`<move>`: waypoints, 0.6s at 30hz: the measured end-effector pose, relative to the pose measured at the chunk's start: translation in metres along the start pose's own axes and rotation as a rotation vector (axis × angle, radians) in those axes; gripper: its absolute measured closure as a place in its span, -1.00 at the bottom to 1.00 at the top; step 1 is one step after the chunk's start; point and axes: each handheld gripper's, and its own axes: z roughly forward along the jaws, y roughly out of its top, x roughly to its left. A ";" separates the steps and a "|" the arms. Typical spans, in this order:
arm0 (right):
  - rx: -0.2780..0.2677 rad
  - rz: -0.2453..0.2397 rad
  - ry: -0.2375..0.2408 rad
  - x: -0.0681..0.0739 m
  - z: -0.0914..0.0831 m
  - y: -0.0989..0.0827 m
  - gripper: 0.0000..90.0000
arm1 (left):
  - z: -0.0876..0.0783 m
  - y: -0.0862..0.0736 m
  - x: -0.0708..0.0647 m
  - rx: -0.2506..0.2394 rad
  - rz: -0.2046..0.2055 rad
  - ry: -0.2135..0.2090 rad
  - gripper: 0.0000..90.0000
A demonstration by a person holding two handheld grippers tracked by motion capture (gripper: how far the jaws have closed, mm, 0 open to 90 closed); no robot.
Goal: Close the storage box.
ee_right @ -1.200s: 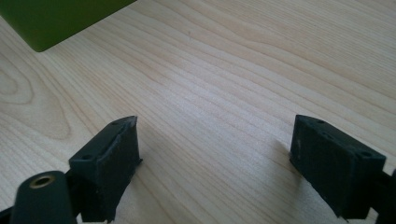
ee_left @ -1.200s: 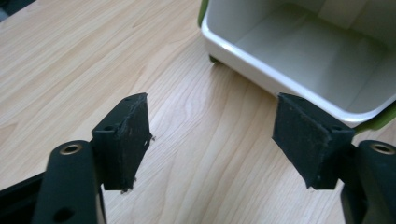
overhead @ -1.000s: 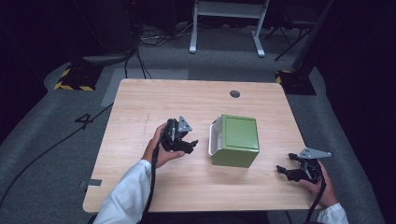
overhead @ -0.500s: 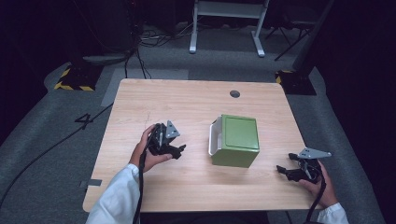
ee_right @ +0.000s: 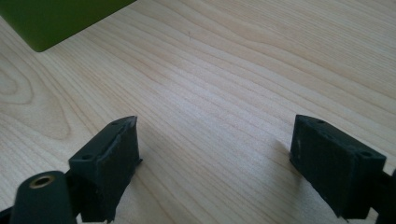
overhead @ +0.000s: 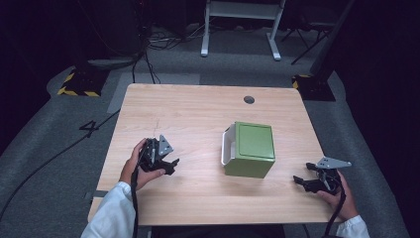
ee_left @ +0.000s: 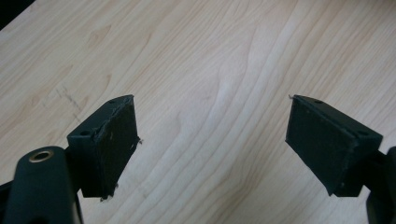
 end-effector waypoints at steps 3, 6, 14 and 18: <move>0.000 0.000 0.000 0.000 0.000 0.000 -0.66 | -0.001 -0.012 0.001 0.031 0.004 0.014 -0.62; 0.000 0.000 0.000 0.000 0.000 0.000 -0.66 | -0.001 -0.023 0.001 0.045 -0.008 0.020 -0.62; 0.000 0.000 -0.001 0.000 0.000 0.000 -0.66 | -0.003 -0.051 0.008 0.078 -0.072 0.011 -0.63; 0.000 0.000 -0.001 0.000 0.000 0.000 -0.66 | -0.002 -0.060 0.011 0.083 -0.099 0.001 -0.63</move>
